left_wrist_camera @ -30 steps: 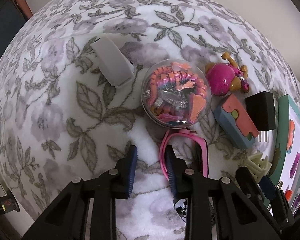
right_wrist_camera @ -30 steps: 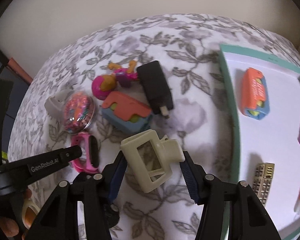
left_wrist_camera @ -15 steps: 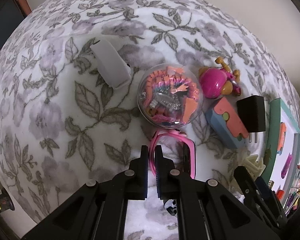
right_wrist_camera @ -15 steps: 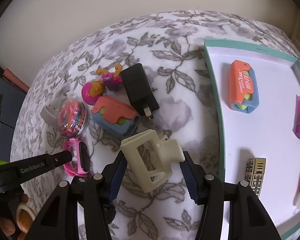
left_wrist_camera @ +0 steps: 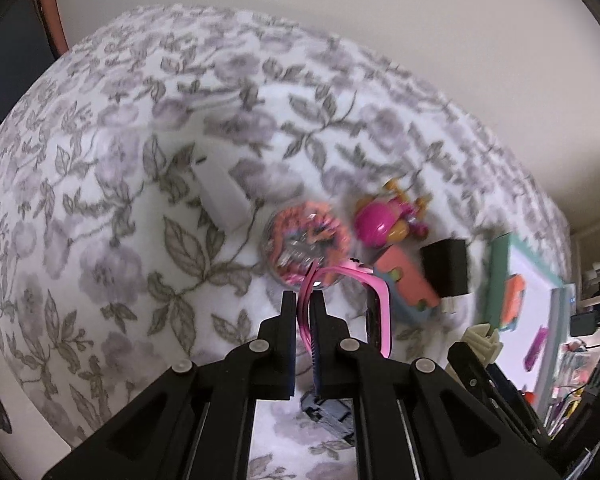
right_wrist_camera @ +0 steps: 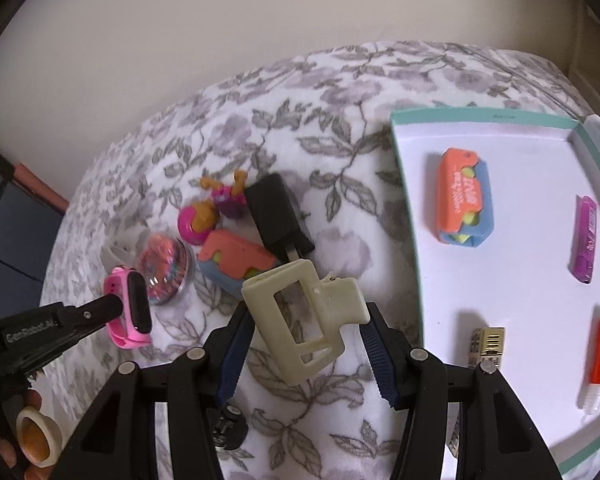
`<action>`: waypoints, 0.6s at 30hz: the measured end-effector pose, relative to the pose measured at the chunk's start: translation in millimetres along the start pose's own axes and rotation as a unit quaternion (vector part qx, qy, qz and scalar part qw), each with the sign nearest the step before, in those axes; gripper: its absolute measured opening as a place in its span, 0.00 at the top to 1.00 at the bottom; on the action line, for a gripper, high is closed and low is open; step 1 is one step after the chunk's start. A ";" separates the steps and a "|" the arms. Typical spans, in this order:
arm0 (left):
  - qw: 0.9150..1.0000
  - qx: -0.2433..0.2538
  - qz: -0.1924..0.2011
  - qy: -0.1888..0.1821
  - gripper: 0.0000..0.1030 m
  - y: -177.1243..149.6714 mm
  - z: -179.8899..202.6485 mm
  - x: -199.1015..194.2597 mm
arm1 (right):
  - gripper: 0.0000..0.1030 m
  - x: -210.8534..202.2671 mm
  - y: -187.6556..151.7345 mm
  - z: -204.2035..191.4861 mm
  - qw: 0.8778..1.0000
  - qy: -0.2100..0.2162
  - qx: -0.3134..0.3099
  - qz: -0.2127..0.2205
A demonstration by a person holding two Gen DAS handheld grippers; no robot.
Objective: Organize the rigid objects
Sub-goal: 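Carry the pink watch band and cream hair clip over the white tray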
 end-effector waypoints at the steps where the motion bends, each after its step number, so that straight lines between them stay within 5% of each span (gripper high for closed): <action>1: 1.000 0.001 0.005 -0.004 0.94 -2.0 1.9 -2.0 | 0.44 -2.7 1.4 0.8 1.000 0.001 0.003 0.003; 8: 0.998 0.031 0.034 -0.036 0.94 -5.4 30.7 -17.6 | 0.44 -20.9 9.2 16.6 0.999 0.001 0.031 0.022; 18: 0.990 0.107 0.026 -0.088 0.94 -26.5 93.2 -22.2 | 0.44 -45.3 19.1 72.0 0.994 -0.043 0.096 0.038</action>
Point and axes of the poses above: each gripper's, at about its wrist camera, not at the fingertips, and x roughly the way its jaws point, z to its right, y to its top, the point moved 3 cm from there along x, roughly the way its jaws point, and after that the axes turned 1 degree about -x, right-handed, at the moved point
